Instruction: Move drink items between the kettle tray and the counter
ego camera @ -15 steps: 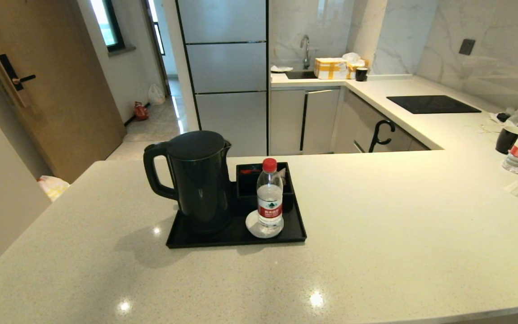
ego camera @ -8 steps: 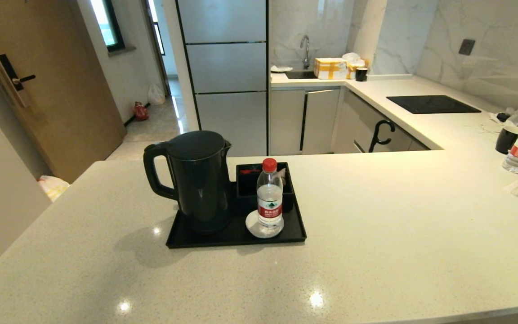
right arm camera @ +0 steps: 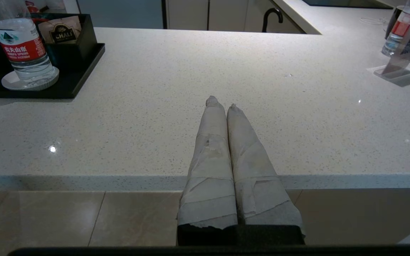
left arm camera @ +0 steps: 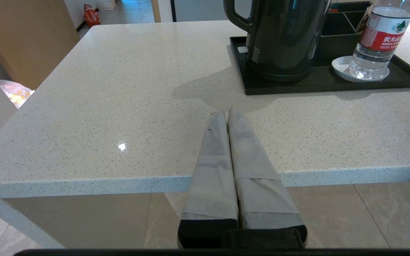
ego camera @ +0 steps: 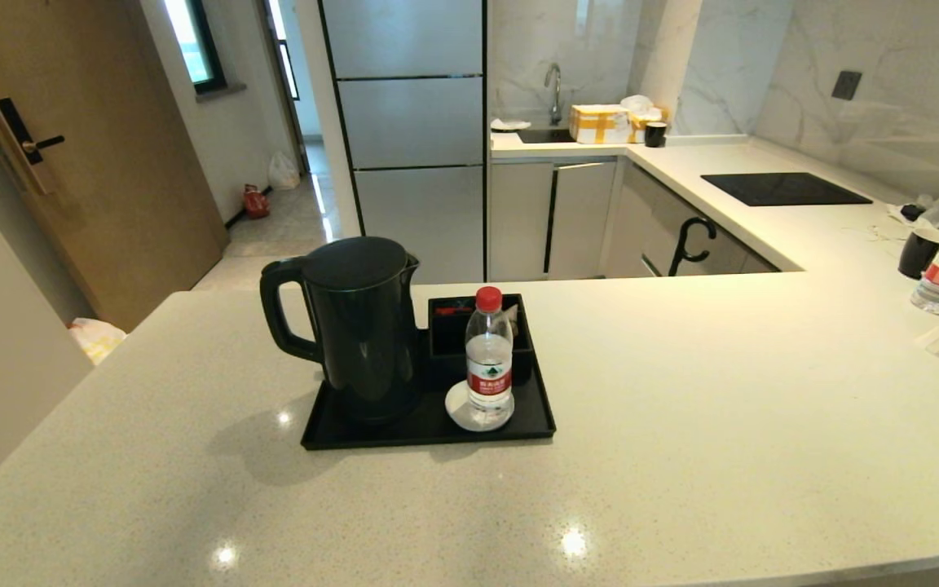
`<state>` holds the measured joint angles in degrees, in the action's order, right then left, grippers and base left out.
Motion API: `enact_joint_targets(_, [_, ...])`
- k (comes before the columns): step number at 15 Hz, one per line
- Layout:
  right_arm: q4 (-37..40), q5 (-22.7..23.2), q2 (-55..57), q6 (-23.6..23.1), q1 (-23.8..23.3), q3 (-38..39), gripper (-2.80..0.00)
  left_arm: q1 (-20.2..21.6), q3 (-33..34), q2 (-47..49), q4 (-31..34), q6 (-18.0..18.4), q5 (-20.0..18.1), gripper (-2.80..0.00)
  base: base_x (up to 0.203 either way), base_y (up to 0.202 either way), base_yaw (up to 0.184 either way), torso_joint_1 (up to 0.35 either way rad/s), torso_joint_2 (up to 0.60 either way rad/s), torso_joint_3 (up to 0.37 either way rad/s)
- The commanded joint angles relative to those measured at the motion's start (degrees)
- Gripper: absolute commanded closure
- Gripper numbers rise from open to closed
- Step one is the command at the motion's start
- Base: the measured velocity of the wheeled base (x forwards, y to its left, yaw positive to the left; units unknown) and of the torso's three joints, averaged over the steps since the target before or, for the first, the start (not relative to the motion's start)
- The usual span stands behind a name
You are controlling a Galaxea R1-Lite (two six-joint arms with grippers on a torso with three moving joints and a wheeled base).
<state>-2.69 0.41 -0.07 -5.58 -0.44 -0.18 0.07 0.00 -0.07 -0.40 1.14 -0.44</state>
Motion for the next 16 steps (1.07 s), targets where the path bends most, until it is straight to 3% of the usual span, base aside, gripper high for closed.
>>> enact_joint_targets(1, [0.0, 0.0, 0.1, 0.0, 0.0, 0.0, 0.0, 0.0, 0.0, 0.0, 0.0, 0.0, 0.0, 0.0, 0.0, 0.0, 0.0, 0.0, 0.0, 0.0])
enact_joint_targets(16, [-1.0, -0.2, 0.1, 1.8, 0.0, 0.2, 0.0, 0.0, 0.0, 0.0, 0.0, 0.0, 0.0, 0.0, 0.0, 0.0, 0.0, 0.0, 0.0, 0.0])
